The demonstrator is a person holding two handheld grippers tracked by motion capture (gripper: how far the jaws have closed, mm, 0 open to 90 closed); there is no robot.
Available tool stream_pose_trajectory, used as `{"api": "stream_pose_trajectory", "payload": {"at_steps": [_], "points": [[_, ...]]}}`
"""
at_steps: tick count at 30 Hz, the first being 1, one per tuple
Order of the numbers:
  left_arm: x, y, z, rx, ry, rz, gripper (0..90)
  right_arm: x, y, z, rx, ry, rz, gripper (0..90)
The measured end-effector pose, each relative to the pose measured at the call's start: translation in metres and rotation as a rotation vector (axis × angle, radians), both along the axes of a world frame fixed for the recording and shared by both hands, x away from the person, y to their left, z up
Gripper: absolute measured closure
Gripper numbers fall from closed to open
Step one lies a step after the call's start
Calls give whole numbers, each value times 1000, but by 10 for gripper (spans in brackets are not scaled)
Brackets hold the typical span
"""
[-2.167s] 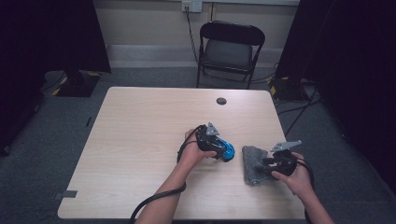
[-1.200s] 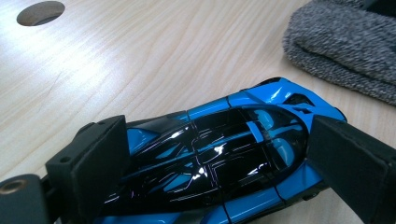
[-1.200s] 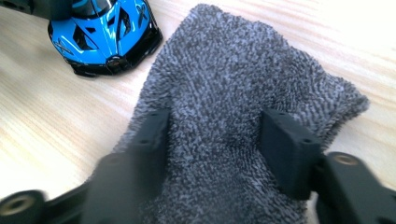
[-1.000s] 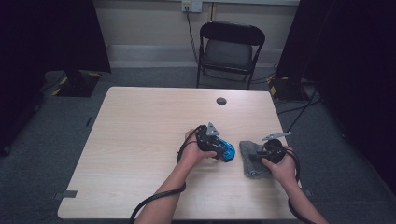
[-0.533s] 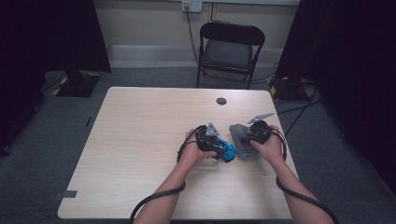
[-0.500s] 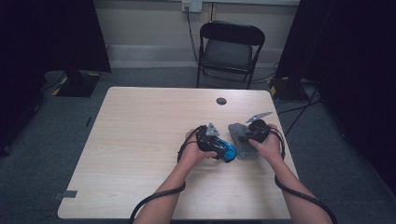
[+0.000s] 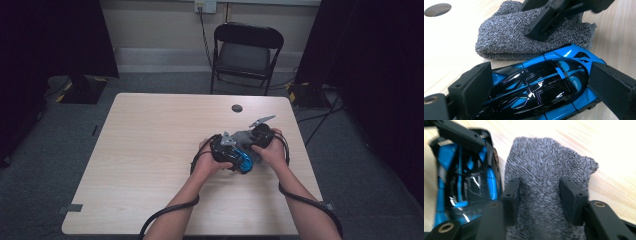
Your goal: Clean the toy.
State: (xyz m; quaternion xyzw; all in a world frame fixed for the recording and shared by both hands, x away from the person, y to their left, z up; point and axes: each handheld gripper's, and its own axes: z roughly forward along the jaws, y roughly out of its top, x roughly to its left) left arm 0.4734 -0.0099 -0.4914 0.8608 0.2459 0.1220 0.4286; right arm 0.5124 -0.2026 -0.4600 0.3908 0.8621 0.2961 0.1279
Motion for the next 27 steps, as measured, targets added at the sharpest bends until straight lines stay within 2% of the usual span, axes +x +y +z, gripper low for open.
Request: {"api": "stream_pose_trajectory", "payload": {"at_steps": [2, 4, 6, 8, 9, 11, 13, 15, 16, 23, 27], "points": [[0, -1, 1, 8, 7, 4, 54, -1, -2, 1, 0, 3, -32, 480], [1, -2, 2, 16, 13, 5, 54, -2, -4, 2, 19, 6, -77, 448], [1, -3, 3, 20, 13, 9, 55, -2, -7, 0, 66, 33, -120, 437], [1, -3, 5, 32, 16, -1, 71, -1, -6, -4, 52, 43, -146, 419], [1, -3, 6, 33, 16, 3, 83, -1, -5, -7, 67, 49, -151, 418], [1, -2, 9, 24, 18, -7, 149, 0, -3, -11, 60, 53, -166, 417], [1, 0, 10, 41, 14, -11, 163, 0, 0, -16, 53, 56, -153, 435], [0, 2, 11, 40, 30, 4, 159, 1, 0, -19, 52, 45, -136, 456], [0, 3, 12, 40, 30, 6, 159, 0, -1, -19, 62, 53, -147, 466], [1, 7, 11, 55, 35, 24, 149, 3, -3, -18, 88, 65, -132, 639], [3, 7, 9, 55, 31, 30, 103, 5, 5, -15, 107, 46, -64, 645]]}}
